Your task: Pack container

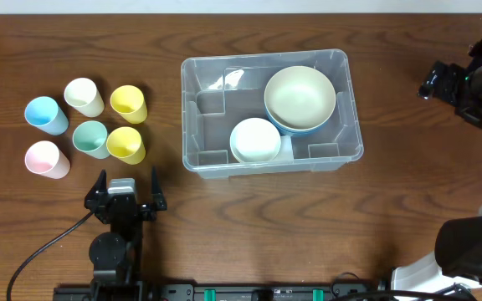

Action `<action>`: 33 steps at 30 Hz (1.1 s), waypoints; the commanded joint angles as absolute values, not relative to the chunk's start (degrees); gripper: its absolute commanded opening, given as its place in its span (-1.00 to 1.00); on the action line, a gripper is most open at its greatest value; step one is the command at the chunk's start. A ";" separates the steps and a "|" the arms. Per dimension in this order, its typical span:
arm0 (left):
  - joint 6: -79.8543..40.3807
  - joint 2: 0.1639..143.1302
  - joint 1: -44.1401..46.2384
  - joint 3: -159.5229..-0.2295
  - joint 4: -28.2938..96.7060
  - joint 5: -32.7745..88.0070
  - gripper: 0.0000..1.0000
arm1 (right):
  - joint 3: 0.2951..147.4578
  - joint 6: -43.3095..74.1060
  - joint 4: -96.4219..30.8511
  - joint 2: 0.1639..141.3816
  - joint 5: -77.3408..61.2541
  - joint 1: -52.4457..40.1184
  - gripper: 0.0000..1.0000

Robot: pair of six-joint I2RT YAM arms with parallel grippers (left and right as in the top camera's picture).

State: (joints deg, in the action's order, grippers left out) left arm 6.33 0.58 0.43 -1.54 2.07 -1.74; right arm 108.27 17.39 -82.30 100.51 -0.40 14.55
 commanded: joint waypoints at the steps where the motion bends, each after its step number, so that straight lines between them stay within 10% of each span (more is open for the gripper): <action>1: 7.29 0.30 0.19 -0.23 3.92 -3.05 0.96 | 108.97 18.17 -82.59 100.18 -0.43 14.63 0.99; 14: -5.23 1.13 0.16 -9.26 4.91 8.60 0.96 | 108.97 18.20 -82.54 100.18 -0.45 14.61 0.99; 33: 1.87 52.77 0.19 -83.11 73.12 8.43 0.96 | 108.97 18.20 -82.52 100.18 -0.45 14.61 0.99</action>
State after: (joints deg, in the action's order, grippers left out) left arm 0.71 48.88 0.43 -80.49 71.29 7.66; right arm 108.27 17.52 -82.50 100.51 -0.45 14.55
